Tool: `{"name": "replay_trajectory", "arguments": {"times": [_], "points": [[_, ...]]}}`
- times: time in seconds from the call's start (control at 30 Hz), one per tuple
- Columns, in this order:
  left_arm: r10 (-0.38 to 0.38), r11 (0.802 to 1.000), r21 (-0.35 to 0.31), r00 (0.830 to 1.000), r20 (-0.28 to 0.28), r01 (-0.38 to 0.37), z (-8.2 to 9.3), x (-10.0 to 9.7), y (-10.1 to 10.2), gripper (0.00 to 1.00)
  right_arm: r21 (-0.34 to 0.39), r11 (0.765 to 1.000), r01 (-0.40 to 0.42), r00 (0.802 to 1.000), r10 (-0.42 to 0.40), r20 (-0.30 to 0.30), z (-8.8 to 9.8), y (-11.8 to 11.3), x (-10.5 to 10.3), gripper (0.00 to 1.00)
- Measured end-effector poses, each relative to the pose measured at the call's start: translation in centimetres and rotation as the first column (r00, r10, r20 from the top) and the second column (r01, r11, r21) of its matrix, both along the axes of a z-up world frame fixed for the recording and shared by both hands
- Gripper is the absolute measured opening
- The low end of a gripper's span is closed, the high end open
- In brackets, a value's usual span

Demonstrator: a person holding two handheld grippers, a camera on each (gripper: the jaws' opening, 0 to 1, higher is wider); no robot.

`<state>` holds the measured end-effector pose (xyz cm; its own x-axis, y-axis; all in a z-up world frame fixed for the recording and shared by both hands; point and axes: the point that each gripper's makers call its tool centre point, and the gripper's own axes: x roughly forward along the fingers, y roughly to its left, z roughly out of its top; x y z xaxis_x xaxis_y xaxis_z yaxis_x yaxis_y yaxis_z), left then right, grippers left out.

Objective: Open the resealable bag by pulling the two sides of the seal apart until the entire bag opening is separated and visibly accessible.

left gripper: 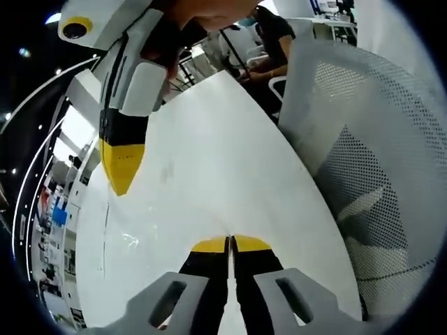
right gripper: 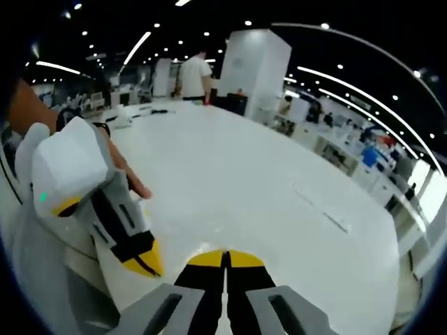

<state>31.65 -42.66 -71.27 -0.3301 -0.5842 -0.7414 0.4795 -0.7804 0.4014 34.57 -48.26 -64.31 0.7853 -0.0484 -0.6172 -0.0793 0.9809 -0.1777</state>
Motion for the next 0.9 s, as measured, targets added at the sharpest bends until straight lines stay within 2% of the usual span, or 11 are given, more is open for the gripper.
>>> {"name": "replay_trajectory", "arguments": {"times": [0.2,0.37,0.4,0.5,0.53,0.6,0.73,0.9], "points": [[0.027,1.0,-0.002,0.999,0.029,-0.026,-0.4,1.0,-0.2,0.01,-0.001,1.0,0.002,1.0,-0.002,-0.014,-0.9,0.3,0.2,0.0],[0.053,0.999,0.002,0.998,0.013,-0.054,-0.5,1.4,-0.3,0.02,-0.029,1.0,-0.012,0.999,0.011,-0.03,-1.5,0.3,0.3,0.0],[0.061,0.998,0.003,0.998,0.007,-0.061,-0.5,1.4,-0.3,0.03,-0.036,0.999,-0.019,0.999,0.018,-0.037,-1.6,0.3,0.3,0.0],[0.136,0.99,0.037,0.987,-0.09,-0.134,-0.5,1.0,-0.4,0.04,-0.069,0.997,-0.041,0.997,0.037,-0.063,-2.1,0.2,0.3,0.0],[0.143,0.99,0.032,0.984,-0.102,-0.14,-0.4,1.0,-0.6,0.04,-0.07,0.997,-0.042,0.997,0.037,-0.07,-2.4,0.1,0.3,0.0],[0.139,0.99,0.027,0.987,-0.085,-0.137,-0.5,1.2,-0.5,0.04,-0.081,0.996,-0.047,0.996,0.041,-0.077,-2.6,0.0,0.4,0.0],[0.166,0.986,0.025,0.979,-0.119,-0.164,-0.2,1.0,-0.6,0.05,-0.097,0.993,-0.062,0.993,0.051,-0.11,-3.6,-0.2,0.3,0.0],[0.189,0.982,0.023,0.973,-0.132,-0.188,0.1,1.4,0.1,0.05,-0.108,0.991,-0.076,0.989,0.061,-0.138,-4.7,-0.3,0.2,0.0]]}}
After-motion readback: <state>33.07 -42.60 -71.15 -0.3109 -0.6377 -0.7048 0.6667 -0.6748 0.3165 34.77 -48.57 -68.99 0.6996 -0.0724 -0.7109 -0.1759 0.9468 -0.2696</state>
